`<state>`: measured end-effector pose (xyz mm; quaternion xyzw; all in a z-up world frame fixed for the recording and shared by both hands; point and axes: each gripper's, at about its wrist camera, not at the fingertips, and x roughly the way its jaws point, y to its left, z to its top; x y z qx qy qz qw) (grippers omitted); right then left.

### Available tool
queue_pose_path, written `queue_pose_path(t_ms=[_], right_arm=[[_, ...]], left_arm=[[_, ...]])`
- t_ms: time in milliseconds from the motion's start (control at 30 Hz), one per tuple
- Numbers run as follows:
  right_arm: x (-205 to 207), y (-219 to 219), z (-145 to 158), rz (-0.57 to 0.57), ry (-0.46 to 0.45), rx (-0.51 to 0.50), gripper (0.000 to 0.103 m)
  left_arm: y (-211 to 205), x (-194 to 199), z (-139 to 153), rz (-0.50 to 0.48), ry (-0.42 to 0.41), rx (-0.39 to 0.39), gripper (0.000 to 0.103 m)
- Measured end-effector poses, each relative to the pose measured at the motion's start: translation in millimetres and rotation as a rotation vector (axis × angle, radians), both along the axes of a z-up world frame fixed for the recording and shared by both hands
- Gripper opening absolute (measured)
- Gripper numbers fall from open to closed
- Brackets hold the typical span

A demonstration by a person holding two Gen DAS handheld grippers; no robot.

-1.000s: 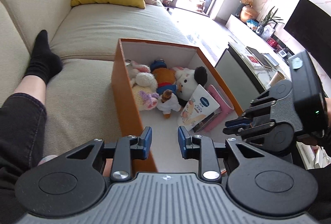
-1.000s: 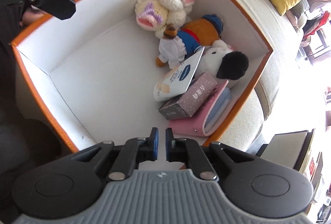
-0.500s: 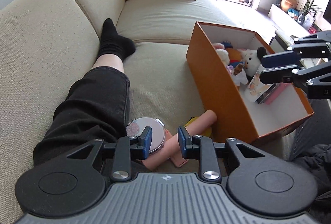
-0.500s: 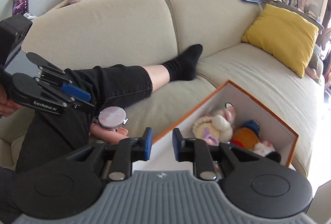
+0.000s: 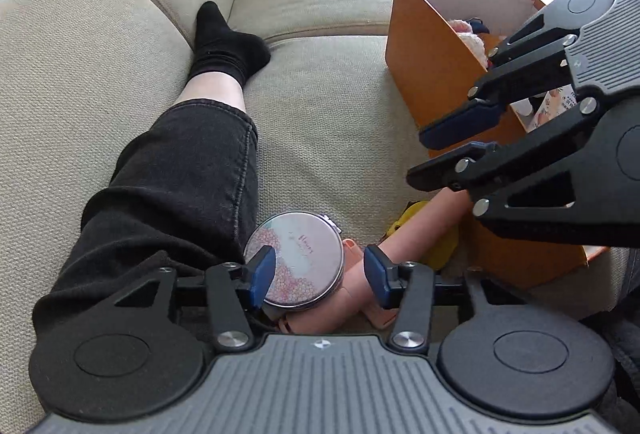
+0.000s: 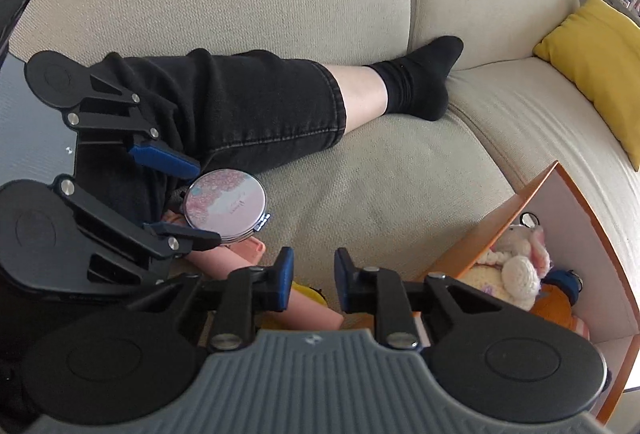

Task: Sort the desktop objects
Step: 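Grasp the round floral mirror with the left gripper, then grasp the small white box with the right gripper while the left gripper holds the mirror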

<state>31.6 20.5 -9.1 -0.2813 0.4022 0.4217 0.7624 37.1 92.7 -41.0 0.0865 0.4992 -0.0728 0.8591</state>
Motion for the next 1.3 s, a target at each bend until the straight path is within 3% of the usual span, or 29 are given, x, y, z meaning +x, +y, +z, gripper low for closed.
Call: queue_pose_path(t_ms=[333,400,633,1000,1100,1300], right_arm=[[17.5,3.6,-12.3,0.006,0.033,0.005,0.024],[18.2,4.8,-14.7,0.014,0.039,0.006,0.024],[19.0,8.8,-21.3,0.034,0.048,0.000,0.024],[18.3,4.8,-18.4,0.039,0.074,0.022,0.023],[18.9,9.5,-20.9,0.044,0.114,0.043,0.011],[16.7,26.5,-25.2,0.071,0.143,0.052,0.010]], left_arm=[[-9.8,20.7,-26.2,0.104,0.055,0.102,0.058],[-10.4,20.6,-28.4,0.104,0.051,0.121,0.063],[-7.4,17.9,-33.3,0.079,0.043,0.163,0.063],[13.7,-12.2,2.6,0.083,-0.027,0.079,0.027],[19.1,-19.9,9.1,0.091,-0.046,0.075,0.022],[27.3,-14.0,1.4,0.094,-0.036,0.084,0.019]])
